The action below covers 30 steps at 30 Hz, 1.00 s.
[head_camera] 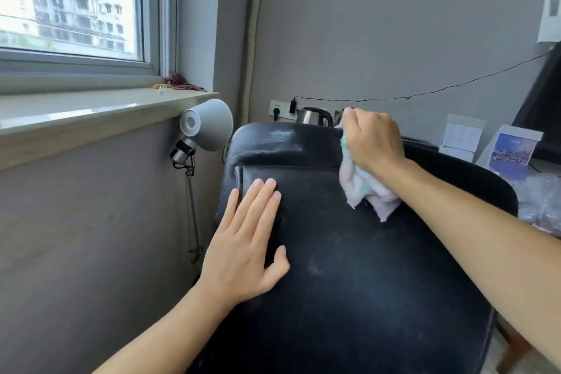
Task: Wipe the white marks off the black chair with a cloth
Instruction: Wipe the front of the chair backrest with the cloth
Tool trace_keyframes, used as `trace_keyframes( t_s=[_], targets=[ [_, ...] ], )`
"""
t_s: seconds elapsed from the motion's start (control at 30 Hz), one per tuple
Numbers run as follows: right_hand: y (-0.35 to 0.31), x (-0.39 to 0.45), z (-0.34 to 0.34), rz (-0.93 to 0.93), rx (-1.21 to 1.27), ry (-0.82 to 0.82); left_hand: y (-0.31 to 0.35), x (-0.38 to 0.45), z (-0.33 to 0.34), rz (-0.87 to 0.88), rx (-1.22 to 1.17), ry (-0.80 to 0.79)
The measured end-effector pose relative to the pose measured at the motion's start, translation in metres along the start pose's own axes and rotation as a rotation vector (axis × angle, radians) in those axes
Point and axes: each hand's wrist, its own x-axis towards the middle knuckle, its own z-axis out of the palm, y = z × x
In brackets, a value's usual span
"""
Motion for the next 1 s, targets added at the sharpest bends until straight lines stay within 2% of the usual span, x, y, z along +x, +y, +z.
trace_keyframes(
  t_s=[0.13, 0.23, 0.27, 0.3, 0.33, 0.4, 0.5, 0.53, 0.6, 0.67, 0.7, 0.77, 0.83, 0.9, 0.93, 1.0],
  targets=[
    [-0.138, 0.006, 0.038, -0.193, 0.039, -0.083, -0.005, -0.003, 0.006, -0.025, -0.104, 0.069],
    [-0.231, -0.035, 0.077, -0.581, -0.1, -0.334, -0.006, -0.015, 0.01, -0.059, -0.001, 0.103],
    [-0.246, -0.05, 0.09, -0.7, -0.187, -0.409, -0.007, -0.022, 0.011, -0.075, 0.06, 0.074],
    [-0.252, -0.059, 0.103, -0.741, -0.264, -0.433, -0.009, -0.03, 0.012, -0.088, 0.095, 0.042],
    [-0.251, -0.061, 0.112, -0.726, -0.288, -0.387, -0.01, -0.037, 0.014, -0.111, 0.111, 0.046],
    [-0.241, -0.058, 0.106, -0.678, -0.135, -0.182, -0.01, -0.042, 0.019, -0.135, 0.106, 0.134],
    [-0.217, -0.039, 0.083, -0.719, 0.028, 0.338, -0.002, -0.034, 0.018, -0.107, 0.076, 0.246],
    [-0.203, -0.025, 0.07, -0.704, -0.006, 0.42, -0.002, -0.033, 0.016, -0.089, 0.068, 0.259],
    [-0.175, -0.007, 0.043, -0.535, -0.101, 0.385, -0.002, -0.033, 0.011, -0.088, 0.035, 0.275],
    [-0.152, -0.013, 0.036, -0.393, -0.12, 0.214, 0.0, -0.034, 0.008, -0.126, 0.01, 0.248],
    [-0.145, -0.026, 0.039, -0.406, -0.148, 0.14, 0.002, -0.034, 0.006, -0.148, -0.002, 0.233],
    [-0.139, -0.055, 0.046, -0.551, -0.173, 0.073, 0.004, -0.033, 0.0, -0.163, -0.02, 0.199],
    [-0.114, -0.066, 0.045, -0.695, -0.076, 0.091, -0.002, -0.042, -0.014, -0.101, -0.004, 0.125],
    [-0.073, -0.069, 0.031, -0.733, -0.037, 0.151, -0.011, -0.054, -0.035, -0.015, 0.017, 0.037],
    [-0.054, -0.07, 0.023, -0.653, -0.042, 0.164, -0.016, -0.058, -0.045, 0.017, 0.025, 0.007],
    [-0.033, -0.072, 0.012, -0.35, -0.014, 0.182, -0.024, -0.057, -0.061, 0.046, 0.047, -0.024]
  ],
)
